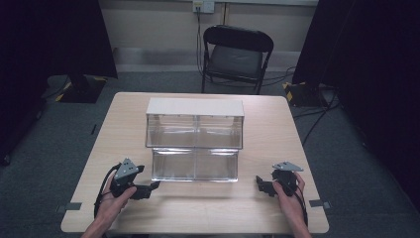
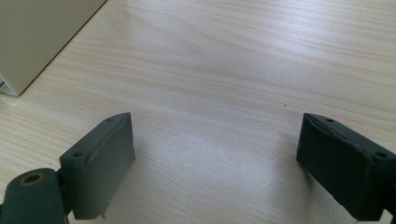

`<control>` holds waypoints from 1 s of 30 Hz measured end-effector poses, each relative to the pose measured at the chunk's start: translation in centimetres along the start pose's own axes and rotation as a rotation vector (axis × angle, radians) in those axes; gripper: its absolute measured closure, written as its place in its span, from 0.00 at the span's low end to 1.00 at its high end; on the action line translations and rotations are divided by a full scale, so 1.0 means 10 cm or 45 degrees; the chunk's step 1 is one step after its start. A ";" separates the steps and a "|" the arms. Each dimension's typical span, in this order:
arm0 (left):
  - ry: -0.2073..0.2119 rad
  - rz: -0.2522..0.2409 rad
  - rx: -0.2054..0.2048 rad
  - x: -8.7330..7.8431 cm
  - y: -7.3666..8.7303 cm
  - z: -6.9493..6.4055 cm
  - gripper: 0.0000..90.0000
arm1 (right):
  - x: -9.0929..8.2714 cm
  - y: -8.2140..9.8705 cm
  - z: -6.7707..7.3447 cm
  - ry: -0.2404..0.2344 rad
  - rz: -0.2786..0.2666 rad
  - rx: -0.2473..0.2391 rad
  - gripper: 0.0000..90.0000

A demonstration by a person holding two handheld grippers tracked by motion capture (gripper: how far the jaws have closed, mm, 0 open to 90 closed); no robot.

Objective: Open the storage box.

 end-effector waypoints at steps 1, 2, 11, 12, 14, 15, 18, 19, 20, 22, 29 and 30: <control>-0.003 -0.001 -0.001 0.01 0.00 -0.01 0.17 | 0.00 0.00 0.00 0.000 0.000 0.000 0.12; -0.002 -0.005 -0.001 0.03 0.00 -0.01 0.17 | 0.00 0.00 0.00 0.000 0.000 -0.001 0.12; 0.031 -0.012 -0.001 0.11 -0.02 -0.04 0.17 | 0.00 0.00 0.00 0.003 0.000 -0.001 0.11; 0.038 -0.014 -0.002 0.11 -0.02 -0.04 0.17 | 0.00 0.00 0.00 0.003 0.000 -0.001 0.11; 0.044 -0.020 -0.006 0.11 -0.02 -0.04 0.17 | 0.00 0.00 0.00 0.003 0.001 -0.001 0.11; 0.050 -0.025 -0.011 0.12 -0.02 -0.04 0.16 | 0.00 0.00 0.00 0.003 0.000 -0.001 0.11; 0.071 -0.042 -0.012 0.11 -0.03 -0.05 0.16 | 0.00 0.00 0.00 0.003 0.001 -0.001 0.11; 0.071 -0.044 -0.008 0.11 -0.03 -0.05 0.16 | 0.00 0.00 0.00 0.003 0.001 -0.001 0.11; 0.070 -0.047 -0.003 0.10 -0.03 -0.06 0.16 | 0.00 0.00 0.00 0.003 0.001 0.000 0.11; 0.067 -0.060 0.015 0.07 -0.05 -0.08 0.16 | 0.00 0.00 0.00 0.003 0.001 -0.001 0.11; 0.075 -0.068 0.024 0.06 -0.06 -0.11 0.17 | 0.00 0.00 0.00 0.003 0.001 0.000 0.11; 0.075 -0.069 0.024 0.06 -0.06 -0.11 0.17 | 0.00 0.00 0.00 0.003 0.001 0.000 0.11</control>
Point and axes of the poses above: each handheld gripper's, and its own axes: x roughly forward along the jaws, y roughly out of its underside, z roughly to its left, the point moved 1 cm from there along x, roughly forward along the jaws, and after that the axes turned 5 degrees about z, right-handed, at the moved point
